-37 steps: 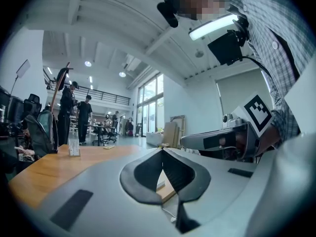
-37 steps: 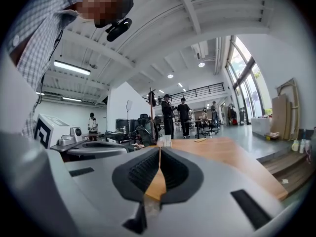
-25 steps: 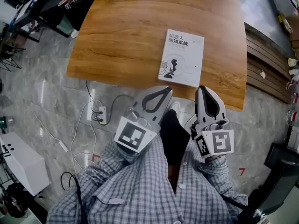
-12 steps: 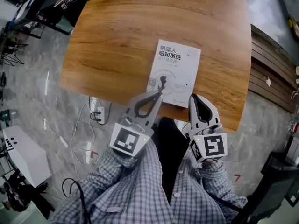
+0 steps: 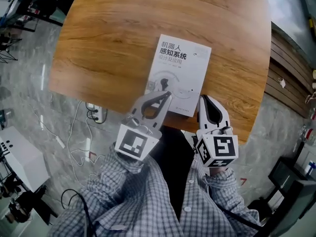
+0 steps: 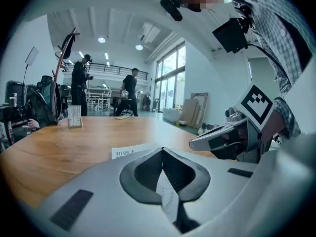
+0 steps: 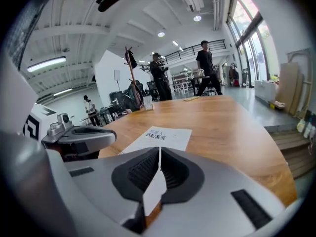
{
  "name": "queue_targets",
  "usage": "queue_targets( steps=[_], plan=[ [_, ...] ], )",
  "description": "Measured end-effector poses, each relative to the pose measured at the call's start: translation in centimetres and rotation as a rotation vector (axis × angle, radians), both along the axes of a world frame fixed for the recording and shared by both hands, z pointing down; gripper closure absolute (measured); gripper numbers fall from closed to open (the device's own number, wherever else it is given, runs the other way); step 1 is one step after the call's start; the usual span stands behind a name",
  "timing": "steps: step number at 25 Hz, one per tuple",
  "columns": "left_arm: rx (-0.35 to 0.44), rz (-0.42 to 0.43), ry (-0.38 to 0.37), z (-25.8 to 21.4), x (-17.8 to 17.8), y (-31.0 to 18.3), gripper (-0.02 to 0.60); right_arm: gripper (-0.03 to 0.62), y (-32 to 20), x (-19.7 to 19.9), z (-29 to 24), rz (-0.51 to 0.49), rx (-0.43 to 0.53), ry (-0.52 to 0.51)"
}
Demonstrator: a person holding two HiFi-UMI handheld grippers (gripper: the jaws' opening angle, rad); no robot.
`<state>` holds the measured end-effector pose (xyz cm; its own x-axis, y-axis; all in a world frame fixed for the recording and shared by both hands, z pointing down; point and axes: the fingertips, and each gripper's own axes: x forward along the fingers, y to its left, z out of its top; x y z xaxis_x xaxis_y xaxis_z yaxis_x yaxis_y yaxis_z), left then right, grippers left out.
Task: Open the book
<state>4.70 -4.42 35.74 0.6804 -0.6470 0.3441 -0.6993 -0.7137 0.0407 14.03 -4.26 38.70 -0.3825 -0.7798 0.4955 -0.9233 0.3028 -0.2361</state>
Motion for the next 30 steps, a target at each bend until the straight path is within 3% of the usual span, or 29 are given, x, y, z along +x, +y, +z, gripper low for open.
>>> queue_targets(
  steps=[5, 10, 12, 14, 20, 26, 30],
  plan=[
    [-0.029, 0.056, -0.06, 3.2, 0.4, -0.4, 0.581, 0.569, -0.9, 0.4, 2.6, 0.029, -0.139, -0.092],
    [-0.06, 0.085, -0.065, 4.7, 0.3, -0.9, 0.581, 0.561, -1.8, 0.7, 4.2, 0.052, -0.22, -0.104],
    [-0.068, 0.087, -0.052, 5.2, 0.3, -1.2, 0.581, 0.493, -1.9, 0.4, 4.8, 0.064, -0.259, -0.174],
    [-0.074, 0.098, -0.058, 5.7, 0.2, -1.4, 0.581, 0.47, -2.0, 0.2, 5.7, 0.079, -0.299, -0.222],
    [-0.091, 0.118, -0.044, 5.9, 0.3, -1.3, 0.581, 0.468, -1.9, 0.6, 8.1, 0.112, -0.383, -0.221],
    [-0.087, 0.124, -0.034, 5.8, 0.5, -1.3, 0.581, 0.472, -2.0, 0.0, 8.5, 0.073, -0.424, -0.202],
    [-0.095, 0.127, -0.031, 5.9, 0.5, -1.2, 0.581, 0.516, -2.0, 0.5, 8.5, 0.09, -0.434, -0.242]
  ],
)
